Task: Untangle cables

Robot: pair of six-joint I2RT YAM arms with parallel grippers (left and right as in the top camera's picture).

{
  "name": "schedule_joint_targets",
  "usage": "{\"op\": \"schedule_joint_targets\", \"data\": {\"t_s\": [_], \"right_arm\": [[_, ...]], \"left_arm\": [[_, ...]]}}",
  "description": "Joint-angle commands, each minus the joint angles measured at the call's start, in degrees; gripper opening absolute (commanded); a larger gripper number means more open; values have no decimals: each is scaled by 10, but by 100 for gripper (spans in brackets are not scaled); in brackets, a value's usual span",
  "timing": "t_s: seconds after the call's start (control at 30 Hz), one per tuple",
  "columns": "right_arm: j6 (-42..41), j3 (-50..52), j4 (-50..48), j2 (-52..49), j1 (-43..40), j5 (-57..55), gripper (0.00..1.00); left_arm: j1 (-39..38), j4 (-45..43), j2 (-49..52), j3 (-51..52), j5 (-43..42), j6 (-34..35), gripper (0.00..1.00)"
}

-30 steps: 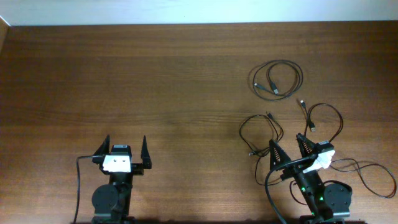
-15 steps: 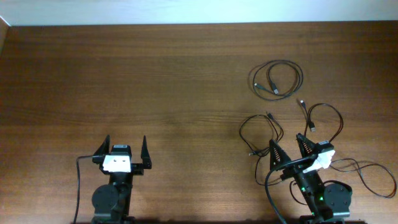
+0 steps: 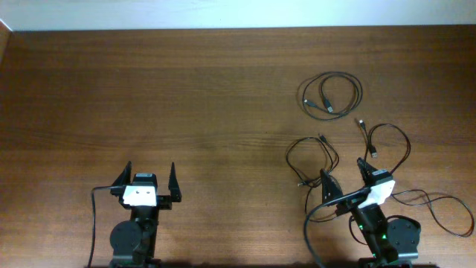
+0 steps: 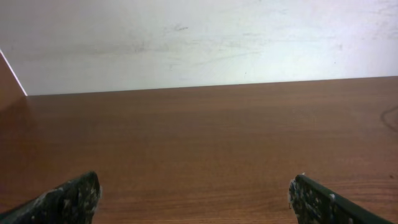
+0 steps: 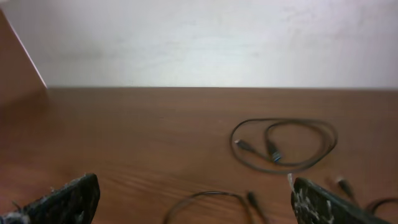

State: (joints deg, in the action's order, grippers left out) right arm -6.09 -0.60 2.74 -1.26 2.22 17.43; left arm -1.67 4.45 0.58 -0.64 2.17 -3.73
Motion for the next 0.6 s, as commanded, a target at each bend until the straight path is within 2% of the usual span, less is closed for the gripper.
{"op": "schedule_joint_targets", "data": {"t_s": [0.0,0.23,0.57], "right_arm": [[137,3,5,-2,-4,-30,98],[151,3,14,-2,-4,-134,98],[151,3,18,-2,-4,-169,98]], "left_arm": [[3,2,-3,1,2,-11,99],[3,2,-3,1,2,-11,99],[3,2,-3,1,2,-11,99]]}}
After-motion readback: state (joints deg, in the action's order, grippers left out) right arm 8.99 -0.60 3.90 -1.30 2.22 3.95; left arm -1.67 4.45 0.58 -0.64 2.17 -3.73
